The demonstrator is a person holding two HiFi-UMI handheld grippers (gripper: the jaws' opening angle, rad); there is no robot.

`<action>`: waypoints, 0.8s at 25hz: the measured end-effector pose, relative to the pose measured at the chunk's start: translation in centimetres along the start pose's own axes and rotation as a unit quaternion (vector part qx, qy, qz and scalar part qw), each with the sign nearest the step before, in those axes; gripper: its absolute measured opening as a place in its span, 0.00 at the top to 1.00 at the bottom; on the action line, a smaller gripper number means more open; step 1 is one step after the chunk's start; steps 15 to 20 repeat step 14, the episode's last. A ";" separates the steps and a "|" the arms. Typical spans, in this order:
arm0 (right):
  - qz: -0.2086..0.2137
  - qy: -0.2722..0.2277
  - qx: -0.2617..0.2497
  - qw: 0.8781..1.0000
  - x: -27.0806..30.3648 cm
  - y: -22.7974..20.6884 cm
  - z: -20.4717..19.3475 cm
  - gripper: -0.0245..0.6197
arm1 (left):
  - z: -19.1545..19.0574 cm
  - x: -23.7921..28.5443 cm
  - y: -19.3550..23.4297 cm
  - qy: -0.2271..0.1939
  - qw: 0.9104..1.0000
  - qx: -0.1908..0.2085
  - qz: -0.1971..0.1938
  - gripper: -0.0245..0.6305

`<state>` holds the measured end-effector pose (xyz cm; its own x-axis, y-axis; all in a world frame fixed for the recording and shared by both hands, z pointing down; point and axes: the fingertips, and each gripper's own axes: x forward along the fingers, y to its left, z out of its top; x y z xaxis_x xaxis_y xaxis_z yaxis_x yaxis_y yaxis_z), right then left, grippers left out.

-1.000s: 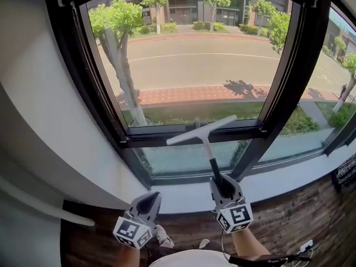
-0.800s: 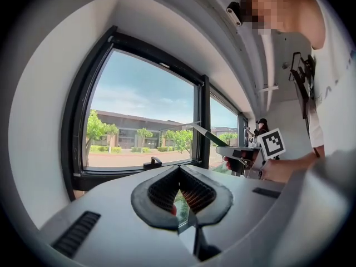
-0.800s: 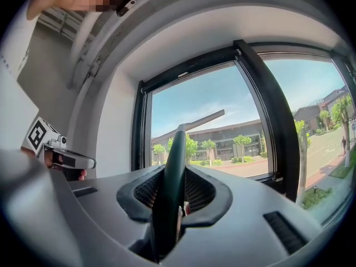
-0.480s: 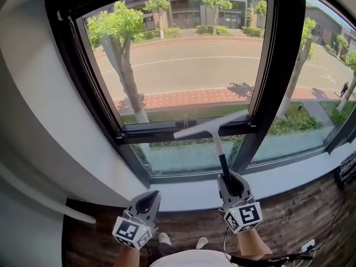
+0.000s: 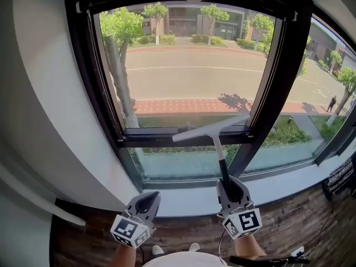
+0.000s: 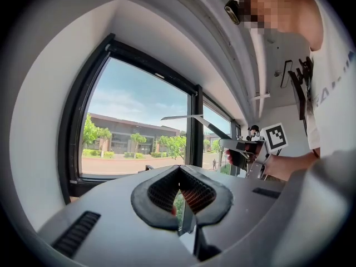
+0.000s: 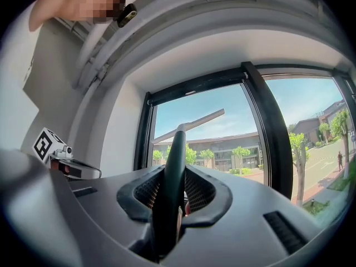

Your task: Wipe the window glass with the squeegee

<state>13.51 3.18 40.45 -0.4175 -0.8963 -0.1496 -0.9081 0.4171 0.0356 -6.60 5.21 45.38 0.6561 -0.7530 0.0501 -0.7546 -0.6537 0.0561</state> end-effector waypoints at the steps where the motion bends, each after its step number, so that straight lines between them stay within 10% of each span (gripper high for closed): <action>1: 0.000 -0.001 0.002 1.000 0.3 0.5 0.1 0.82 | 0.0 -0.4 0.6 -0.001 1.000 -0.005 0.001 0.93; 20: -0.009 0.009 0.010 1.000 2.1 3.2 -0.3 0.82 | -0.5 -1.3 2.4 0.000 1.000 -0.001 -0.025 0.93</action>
